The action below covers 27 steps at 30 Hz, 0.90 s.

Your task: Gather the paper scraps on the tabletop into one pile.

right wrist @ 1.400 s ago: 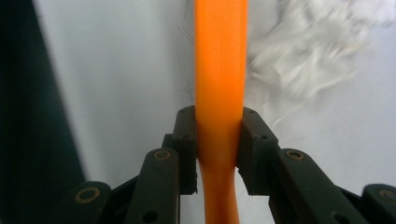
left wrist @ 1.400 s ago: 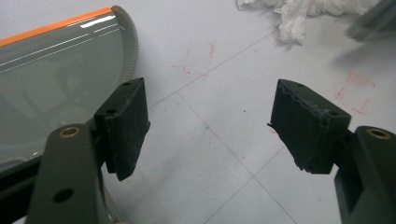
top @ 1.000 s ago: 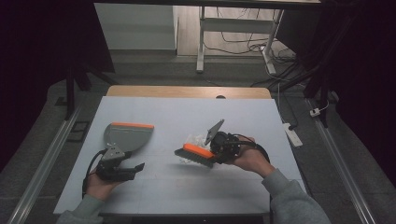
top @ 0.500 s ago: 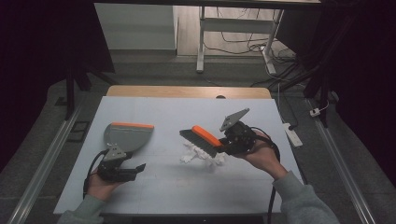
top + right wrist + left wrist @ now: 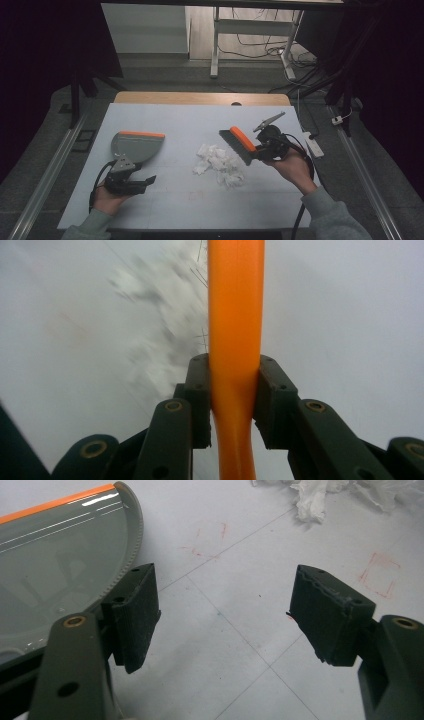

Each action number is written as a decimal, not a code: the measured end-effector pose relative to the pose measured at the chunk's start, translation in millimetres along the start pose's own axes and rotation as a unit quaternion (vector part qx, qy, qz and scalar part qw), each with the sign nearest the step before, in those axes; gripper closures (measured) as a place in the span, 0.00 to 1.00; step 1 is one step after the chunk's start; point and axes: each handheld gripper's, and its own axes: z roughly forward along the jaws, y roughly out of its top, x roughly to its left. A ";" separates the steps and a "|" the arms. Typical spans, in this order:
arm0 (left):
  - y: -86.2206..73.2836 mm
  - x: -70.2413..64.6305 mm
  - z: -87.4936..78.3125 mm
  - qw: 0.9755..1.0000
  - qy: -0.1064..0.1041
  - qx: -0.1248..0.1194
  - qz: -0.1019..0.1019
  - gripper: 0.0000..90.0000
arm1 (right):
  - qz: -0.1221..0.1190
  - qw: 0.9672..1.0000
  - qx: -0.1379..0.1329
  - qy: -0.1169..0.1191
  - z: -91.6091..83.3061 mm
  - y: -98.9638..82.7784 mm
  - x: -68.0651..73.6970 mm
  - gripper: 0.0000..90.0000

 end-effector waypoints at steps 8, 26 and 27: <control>0.4 -0.9 0.7 1.000 0.000 0.001 0.001 0.32 | 0.048 0.997 0.061 -0.011 39.4 -21.4 -10.6 0.79; 0.0 -0.4 0.9 1.000 0.000 0.001 0.001 0.32 | 0.022 0.998 -0.046 0.027 9.0 -7.3 1.0 0.79; 0.2 -0.8 1.2 1.000 -0.001 0.001 0.002 0.32 | 0.021 0.998 -0.050 0.026 4.0 -9.1 0.0 0.79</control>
